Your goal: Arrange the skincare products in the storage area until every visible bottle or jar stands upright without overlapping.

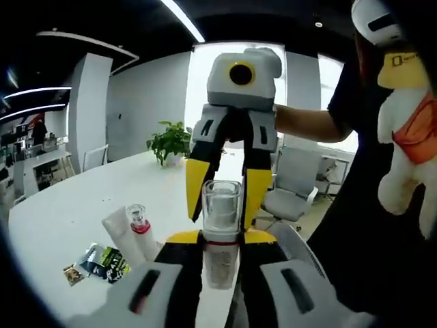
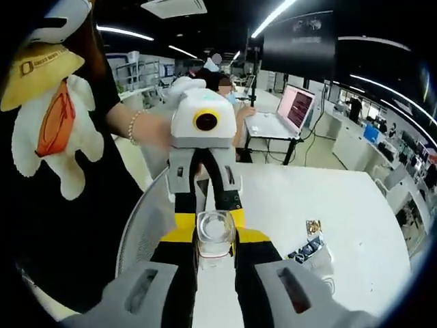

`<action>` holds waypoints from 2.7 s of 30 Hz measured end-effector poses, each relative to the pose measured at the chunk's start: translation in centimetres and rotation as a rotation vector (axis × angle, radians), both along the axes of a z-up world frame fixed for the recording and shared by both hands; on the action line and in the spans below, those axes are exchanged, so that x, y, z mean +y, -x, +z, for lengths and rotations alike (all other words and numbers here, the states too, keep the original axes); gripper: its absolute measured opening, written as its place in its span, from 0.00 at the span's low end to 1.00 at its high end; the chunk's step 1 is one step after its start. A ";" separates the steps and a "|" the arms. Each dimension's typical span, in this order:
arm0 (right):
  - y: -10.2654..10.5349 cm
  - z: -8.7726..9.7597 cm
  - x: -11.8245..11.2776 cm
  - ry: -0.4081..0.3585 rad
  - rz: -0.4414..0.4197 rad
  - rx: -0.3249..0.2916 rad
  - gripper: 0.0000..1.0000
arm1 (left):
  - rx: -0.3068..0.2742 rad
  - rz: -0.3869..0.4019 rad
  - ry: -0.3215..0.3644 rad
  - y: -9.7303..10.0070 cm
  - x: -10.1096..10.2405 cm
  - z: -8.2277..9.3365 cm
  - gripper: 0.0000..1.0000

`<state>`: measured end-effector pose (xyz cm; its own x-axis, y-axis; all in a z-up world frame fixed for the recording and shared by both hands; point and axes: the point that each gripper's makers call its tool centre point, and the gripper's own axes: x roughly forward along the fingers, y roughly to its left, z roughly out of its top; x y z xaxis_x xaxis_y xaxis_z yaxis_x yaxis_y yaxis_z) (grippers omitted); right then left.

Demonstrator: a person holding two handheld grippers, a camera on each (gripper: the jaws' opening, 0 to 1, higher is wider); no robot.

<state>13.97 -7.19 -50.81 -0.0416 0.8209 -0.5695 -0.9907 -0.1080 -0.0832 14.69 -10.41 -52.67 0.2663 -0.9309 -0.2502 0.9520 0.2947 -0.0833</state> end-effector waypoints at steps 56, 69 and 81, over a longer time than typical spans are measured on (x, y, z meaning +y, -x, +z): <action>-10.5 -15.0 -2.8 0.053 -0.166 0.098 0.18 | 0.169 0.040 -0.215 -10.5 -2.1 -17.7 0.16; -12.2 -16.5 -2.5 0.097 -0.218 0.051 0.20 | 0.152 0.023 -0.243 -11.7 -1.8 -19.0 0.16; -13.7 -15.6 -2.5 0.098 -0.269 -0.061 0.24 | 0.130 0.019 -0.228 -13.4 -1.6 -18.7 0.16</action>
<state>27.64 -9.70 -66.42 0.2075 0.7387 -0.6413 -0.9782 0.1479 -0.1461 28.09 -12.06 -71.40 0.2354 -0.8414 -0.4865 0.9317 0.3378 -0.1334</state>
